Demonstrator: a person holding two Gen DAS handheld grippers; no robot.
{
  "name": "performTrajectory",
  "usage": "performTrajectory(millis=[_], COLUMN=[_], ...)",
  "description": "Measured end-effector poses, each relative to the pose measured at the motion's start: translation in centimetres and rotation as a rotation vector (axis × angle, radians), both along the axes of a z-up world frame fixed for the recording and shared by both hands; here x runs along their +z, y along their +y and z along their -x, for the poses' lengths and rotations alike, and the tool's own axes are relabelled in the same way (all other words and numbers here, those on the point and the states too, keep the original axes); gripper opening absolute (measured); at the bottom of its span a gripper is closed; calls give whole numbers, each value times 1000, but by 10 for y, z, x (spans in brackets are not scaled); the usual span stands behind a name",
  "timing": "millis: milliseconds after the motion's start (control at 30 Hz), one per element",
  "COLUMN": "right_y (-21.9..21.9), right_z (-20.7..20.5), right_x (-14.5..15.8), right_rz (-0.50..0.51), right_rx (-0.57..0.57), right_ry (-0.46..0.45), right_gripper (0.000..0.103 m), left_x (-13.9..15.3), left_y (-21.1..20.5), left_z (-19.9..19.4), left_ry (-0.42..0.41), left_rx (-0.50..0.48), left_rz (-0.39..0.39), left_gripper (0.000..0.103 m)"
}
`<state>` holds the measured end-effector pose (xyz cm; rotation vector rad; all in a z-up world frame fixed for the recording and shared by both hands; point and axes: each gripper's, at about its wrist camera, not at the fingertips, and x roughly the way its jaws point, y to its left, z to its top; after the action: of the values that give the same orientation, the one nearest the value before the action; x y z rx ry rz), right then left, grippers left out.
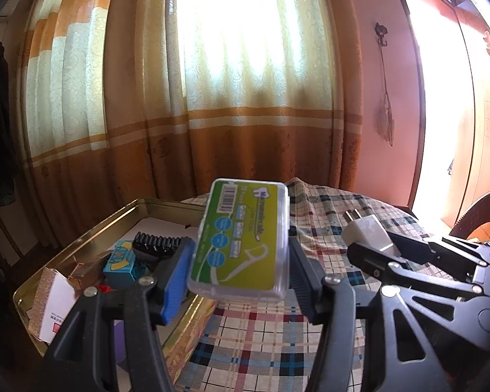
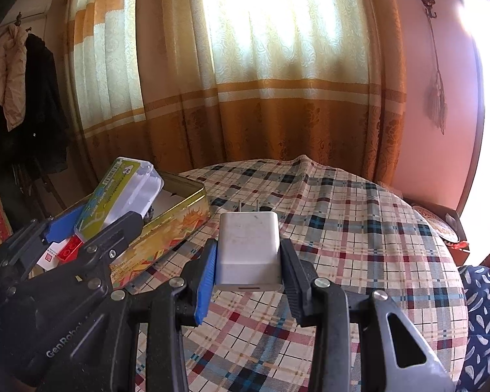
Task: Organize rigid objects
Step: 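Carry the floss box and white plug toward the tin tray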
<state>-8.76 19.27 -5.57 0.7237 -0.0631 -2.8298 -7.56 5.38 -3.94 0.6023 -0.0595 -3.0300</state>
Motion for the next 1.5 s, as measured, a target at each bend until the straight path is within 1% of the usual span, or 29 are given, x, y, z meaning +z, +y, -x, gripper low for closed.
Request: performTrajectory(millis=[600,1067,1500], right_y=[4,2,-12], right_z=[-6,-11,-15], right_x=[2,5,5], right_rz=[22,34,26], right_rx=[-10,-5,30], right_ry=[36,58,60], right_gripper=[41,41,41], left_x=[2,4,3], left_y=[2,-11,-28], left_z=[-12,-23,-25], left_ry=[40,73,76], left_rx=[-7,20,47], left_rz=[26,5,-8], left_gripper=[56,56,56])
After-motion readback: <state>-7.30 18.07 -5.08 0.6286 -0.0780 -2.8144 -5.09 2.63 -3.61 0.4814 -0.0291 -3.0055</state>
